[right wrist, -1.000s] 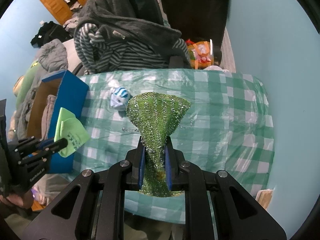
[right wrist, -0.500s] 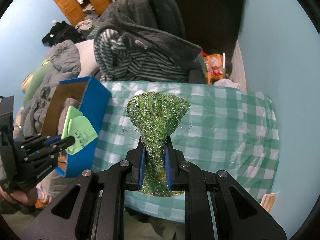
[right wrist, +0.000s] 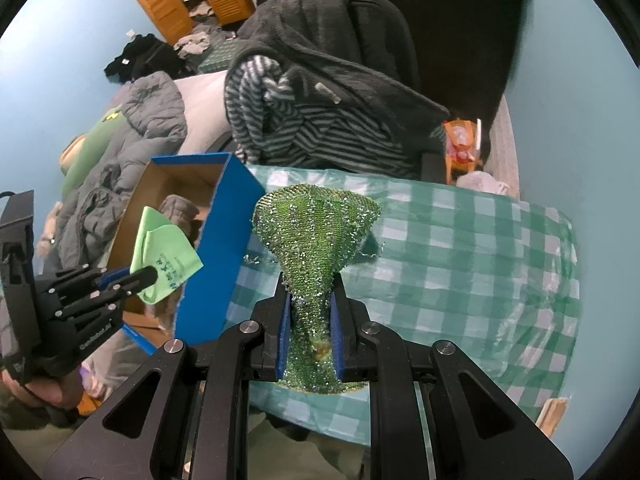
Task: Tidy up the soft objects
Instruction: 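Carry the scrubber with the right gripper while the left carries the cloth toward the box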
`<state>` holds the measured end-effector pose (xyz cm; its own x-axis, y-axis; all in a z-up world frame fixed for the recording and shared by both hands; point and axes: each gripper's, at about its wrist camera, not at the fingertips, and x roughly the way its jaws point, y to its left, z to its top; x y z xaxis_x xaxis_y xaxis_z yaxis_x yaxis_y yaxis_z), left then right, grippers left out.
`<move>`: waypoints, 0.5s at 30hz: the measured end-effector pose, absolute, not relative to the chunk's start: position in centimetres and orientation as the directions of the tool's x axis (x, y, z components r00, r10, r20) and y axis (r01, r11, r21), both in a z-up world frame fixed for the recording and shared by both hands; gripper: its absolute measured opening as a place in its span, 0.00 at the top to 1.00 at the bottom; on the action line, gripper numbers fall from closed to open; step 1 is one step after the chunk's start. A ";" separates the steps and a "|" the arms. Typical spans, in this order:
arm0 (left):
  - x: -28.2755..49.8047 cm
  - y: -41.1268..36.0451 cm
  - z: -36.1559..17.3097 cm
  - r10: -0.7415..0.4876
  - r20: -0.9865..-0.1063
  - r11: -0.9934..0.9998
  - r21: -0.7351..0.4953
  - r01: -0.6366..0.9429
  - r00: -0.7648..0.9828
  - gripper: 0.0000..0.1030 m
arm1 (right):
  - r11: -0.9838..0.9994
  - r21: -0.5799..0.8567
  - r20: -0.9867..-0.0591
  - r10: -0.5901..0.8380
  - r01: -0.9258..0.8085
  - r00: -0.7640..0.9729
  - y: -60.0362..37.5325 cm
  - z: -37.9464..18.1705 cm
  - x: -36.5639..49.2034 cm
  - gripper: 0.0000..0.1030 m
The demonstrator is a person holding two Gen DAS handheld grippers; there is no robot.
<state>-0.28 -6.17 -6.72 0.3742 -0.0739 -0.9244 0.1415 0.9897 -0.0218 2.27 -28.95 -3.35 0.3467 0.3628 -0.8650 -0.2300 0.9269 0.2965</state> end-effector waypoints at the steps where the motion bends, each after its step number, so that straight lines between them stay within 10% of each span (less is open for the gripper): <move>1: -0.3 -5.7 -6.7 -0.071 -0.924 0.991 -0.023 0.131 0.376 0.90 | 0.925 0.297 -0.865 0.366 -0.237 0.345 -28.5 -3.3 2.3 0.86; 15: -0.2 0.0 -7.5 -0.019 -0.930 0.999 -0.007 0.035 0.367 0.90 | 0.899 0.306 -0.861 0.402 -0.313 0.311 -23.4 -3.1 3.2 0.86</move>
